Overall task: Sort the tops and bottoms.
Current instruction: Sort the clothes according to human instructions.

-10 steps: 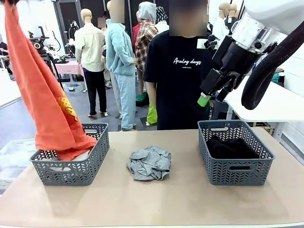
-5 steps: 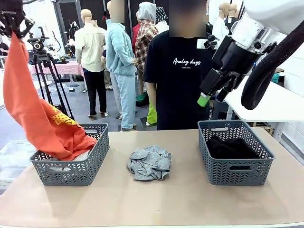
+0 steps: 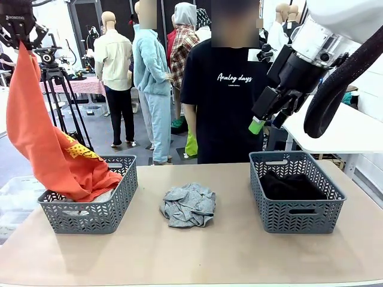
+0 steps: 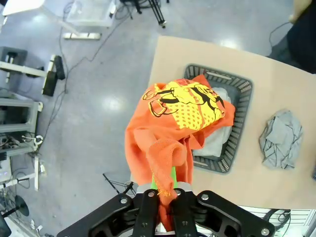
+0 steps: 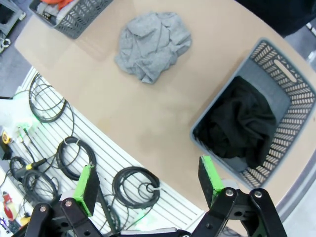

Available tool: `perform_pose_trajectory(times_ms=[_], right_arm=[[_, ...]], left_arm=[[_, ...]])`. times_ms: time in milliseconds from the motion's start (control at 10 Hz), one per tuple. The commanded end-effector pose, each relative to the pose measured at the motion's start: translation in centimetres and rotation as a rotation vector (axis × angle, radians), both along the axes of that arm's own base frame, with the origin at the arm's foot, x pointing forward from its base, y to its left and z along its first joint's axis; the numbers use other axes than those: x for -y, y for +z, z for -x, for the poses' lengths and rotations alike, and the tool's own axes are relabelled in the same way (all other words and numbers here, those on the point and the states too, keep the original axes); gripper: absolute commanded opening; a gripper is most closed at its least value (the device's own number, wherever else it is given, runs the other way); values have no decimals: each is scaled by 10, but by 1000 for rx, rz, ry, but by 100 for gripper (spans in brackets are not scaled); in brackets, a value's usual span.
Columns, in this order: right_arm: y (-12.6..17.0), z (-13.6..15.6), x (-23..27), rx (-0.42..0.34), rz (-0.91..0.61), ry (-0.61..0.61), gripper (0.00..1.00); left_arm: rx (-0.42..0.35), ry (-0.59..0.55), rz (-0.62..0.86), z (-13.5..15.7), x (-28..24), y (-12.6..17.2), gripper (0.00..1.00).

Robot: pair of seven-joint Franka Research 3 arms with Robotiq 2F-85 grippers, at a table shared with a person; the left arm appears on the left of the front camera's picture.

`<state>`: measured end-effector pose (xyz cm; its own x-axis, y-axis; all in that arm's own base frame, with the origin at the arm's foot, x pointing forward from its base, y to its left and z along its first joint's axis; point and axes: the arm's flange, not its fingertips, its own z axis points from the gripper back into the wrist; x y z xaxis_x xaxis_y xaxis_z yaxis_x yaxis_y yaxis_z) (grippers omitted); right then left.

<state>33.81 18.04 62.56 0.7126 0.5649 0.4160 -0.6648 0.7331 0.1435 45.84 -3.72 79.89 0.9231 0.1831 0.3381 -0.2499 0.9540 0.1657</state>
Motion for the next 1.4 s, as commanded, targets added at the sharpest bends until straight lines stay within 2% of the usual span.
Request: perform_pose_trajectory(times_ms=[0,200,300,400,500,700,900,1000,1100,1300], right_arm=[[-4,2,2,2,14,-2,100],[-4,2,2,2,14,-2,100],[-4,2,2,2,14,-2,100],[-4,2,2,2,14,-2,100],[-4,2,2,2,14,-2,100],[-4,2,2,2,14,-2,100],[-4,2,2,2,14,-2,100],[-4,2,2,2,14,-2,100],[-4,2,2,2,14,-2,100],[-4,2,2,2,14,-2,100]], left_arm=[[0,0,0,0,0,0,0],[-41,-91,139,-33,1,-37,0],[-19,-166,218,-45,2,-53,0],[-14,-227,276,-52,3,-69,0],[-48,-253,309,-53,3,-86,0],[-48,-221,328,-58,-15,-132,0],[-107,-184,271,-60,-23,-184,0],[-194,-98,256,-62,-32,-183,0],[-108,-185,307,-74,-19,-165,0],[-108,-185,307,-74,-19,-165,0]])
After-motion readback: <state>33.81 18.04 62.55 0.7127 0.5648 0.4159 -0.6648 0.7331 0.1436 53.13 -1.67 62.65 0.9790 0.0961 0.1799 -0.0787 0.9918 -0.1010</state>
